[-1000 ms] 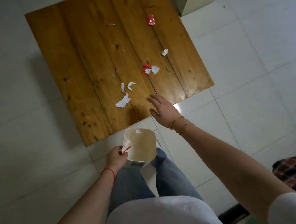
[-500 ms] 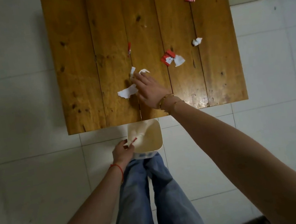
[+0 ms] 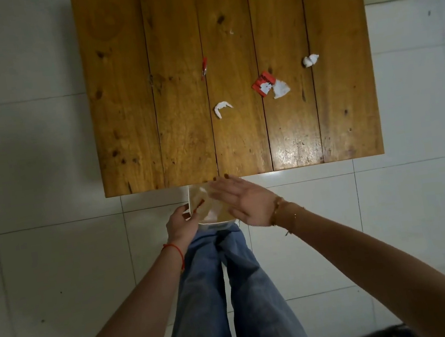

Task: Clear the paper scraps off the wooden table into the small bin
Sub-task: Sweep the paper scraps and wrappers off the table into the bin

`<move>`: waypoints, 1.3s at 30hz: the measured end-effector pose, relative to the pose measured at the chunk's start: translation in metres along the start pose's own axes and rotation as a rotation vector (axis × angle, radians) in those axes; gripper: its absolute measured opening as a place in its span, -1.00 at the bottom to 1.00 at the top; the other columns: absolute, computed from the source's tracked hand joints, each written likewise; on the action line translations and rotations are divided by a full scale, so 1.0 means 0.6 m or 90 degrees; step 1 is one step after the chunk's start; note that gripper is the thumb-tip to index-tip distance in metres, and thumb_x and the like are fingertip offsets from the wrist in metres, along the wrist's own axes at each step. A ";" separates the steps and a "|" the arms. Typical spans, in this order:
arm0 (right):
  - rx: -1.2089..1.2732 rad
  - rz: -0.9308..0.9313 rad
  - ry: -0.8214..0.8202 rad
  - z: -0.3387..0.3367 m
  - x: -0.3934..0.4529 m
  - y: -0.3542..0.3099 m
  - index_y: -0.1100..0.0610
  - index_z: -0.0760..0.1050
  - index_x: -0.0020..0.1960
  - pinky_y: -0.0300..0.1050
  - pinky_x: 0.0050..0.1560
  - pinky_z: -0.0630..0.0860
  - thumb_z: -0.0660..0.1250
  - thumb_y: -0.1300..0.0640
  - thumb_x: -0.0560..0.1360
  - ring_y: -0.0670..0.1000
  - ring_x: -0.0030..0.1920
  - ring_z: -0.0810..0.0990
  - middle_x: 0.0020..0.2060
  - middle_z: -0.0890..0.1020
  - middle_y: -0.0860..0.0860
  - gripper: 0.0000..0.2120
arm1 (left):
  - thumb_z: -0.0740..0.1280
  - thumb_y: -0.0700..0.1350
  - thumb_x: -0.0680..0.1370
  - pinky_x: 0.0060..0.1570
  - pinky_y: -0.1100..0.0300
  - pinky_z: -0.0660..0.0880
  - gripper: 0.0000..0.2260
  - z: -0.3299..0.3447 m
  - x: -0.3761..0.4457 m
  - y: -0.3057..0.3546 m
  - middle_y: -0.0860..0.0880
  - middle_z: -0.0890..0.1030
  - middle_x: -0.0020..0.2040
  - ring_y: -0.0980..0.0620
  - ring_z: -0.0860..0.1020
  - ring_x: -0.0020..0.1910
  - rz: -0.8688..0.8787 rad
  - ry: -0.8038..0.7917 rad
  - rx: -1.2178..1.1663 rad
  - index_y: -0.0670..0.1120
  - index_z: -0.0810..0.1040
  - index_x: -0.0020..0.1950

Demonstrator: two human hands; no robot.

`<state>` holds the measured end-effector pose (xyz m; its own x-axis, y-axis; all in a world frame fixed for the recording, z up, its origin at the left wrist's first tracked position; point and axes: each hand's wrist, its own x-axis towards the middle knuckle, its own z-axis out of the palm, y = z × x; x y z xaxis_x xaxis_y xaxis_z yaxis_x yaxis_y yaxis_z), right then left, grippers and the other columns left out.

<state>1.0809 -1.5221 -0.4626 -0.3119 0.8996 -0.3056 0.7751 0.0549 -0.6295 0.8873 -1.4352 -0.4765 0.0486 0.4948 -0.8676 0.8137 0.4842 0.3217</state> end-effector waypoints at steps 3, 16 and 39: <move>0.028 0.112 0.168 -0.048 0.038 0.020 0.08 0.13 0.51 0.08 0.51 0.11 0.13 0.11 0.55 0.07 0.51 0.14 0.52 0.18 0.07 -0.46 | 0.29 -0.11 0.49 0.19 0.02 0.50 -0.67 -0.002 -0.001 0.003 -0.09 0.65 0.09 -0.08 0.59 0.08 0.001 0.004 -0.010 -0.07 0.53 0.25; -0.051 0.120 0.038 -0.021 0.062 0.016 0.13 0.00 0.54 0.06 0.54 -0.06 0.15 0.01 0.54 0.07 0.54 -0.01 0.54 0.07 0.12 -0.36 | 0.30 -0.12 0.50 0.20 0.01 0.50 -0.65 -0.020 0.004 0.015 -0.09 0.63 0.13 -0.08 0.59 0.09 -0.002 -0.008 -0.026 -0.08 0.50 0.29; -0.116 0.321 0.066 -0.212 0.234 0.133 0.12 -0.11 0.55 0.06 0.54 -0.09 0.04 -0.01 0.60 0.07 0.55 -0.09 0.56 -0.06 0.07 -0.40 | 0.28 -0.18 0.49 0.17 0.07 0.49 -0.65 -0.033 0.013 0.022 -0.11 0.63 0.16 -0.08 0.58 0.11 0.024 -0.006 0.008 -0.08 0.50 0.28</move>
<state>1.1687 -1.3365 -0.4648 0.1717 0.8710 -0.4603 0.8998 -0.3289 -0.2866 0.8865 -1.4107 -0.4714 0.0840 0.5057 -0.8586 0.8188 0.4561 0.3487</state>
